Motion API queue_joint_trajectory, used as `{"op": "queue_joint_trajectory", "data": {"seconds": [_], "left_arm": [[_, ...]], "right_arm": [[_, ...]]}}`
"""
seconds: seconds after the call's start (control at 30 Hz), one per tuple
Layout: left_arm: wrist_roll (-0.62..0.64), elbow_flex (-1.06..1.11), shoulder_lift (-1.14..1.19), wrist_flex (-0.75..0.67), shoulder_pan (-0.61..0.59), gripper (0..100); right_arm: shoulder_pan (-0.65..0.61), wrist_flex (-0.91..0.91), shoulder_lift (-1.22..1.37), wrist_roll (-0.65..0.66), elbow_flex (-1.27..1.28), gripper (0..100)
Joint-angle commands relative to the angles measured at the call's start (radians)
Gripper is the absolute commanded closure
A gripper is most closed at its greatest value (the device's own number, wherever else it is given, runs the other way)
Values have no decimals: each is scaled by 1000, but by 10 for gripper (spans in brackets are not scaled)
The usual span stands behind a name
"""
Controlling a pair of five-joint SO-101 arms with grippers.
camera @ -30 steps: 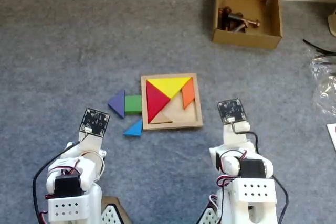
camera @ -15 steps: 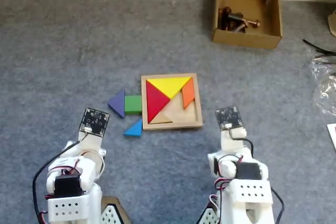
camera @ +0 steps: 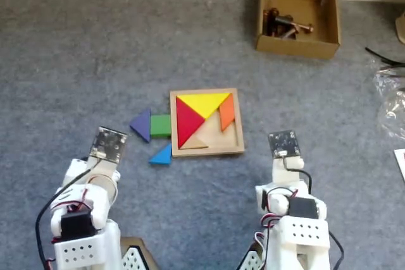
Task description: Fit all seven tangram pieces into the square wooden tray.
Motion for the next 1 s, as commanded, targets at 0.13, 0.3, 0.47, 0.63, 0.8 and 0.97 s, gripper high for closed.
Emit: {"op": "queue_joint_trajectory", "data": {"seconds": [0.13, 0.3, 0.47, 0.63, 0.8, 0.97], "left_arm": [[-6, -147, -7, -17, -16, 885], [-6, -191, -7, -17, -16, 883], [-6, -239, -7, 5, -16, 884], [-37, -271, -5, 48, -15, 883], [-55, -275, -2, 48, -15, 883], [-87, -315, 171, 40, -15, 884]], "right_arm": [[15, 4, -5, -5, 10, 993], [10, 2, -5, -5, 62, 990], [15, 4, -5, -5, 65, 990], [15, 4, -5, -83, 61, 990], [15, -1, -5, -89, 61, 991], [15, -4, -5, -89, 67, 991]]}}
